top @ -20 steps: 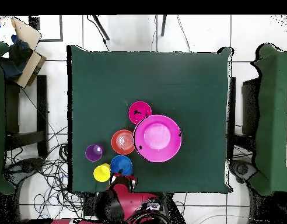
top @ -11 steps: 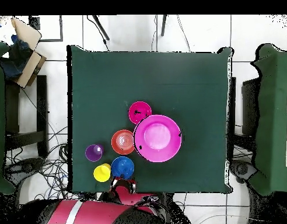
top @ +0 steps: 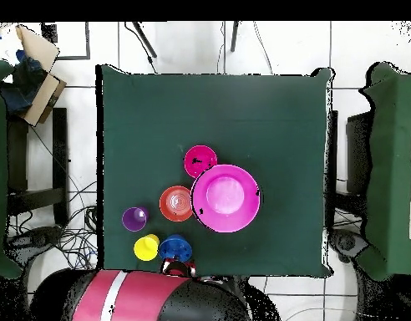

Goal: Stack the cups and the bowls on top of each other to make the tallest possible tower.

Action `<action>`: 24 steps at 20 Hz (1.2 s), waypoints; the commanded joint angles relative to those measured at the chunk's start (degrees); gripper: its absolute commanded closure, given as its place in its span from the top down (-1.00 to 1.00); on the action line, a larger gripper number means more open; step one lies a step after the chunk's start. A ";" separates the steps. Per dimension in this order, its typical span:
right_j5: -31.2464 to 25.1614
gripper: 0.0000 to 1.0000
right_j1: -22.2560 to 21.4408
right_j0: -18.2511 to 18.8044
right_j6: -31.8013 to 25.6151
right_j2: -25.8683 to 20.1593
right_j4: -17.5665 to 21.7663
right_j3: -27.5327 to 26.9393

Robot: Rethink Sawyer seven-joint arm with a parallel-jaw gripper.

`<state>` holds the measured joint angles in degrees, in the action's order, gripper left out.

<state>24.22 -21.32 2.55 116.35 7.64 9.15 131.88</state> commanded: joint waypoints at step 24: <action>-2.33 1.00 -5.33 1.81 8.14 -7.00 -0.33 -6.24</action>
<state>24.21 -25.29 3.29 116.35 7.19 9.18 131.89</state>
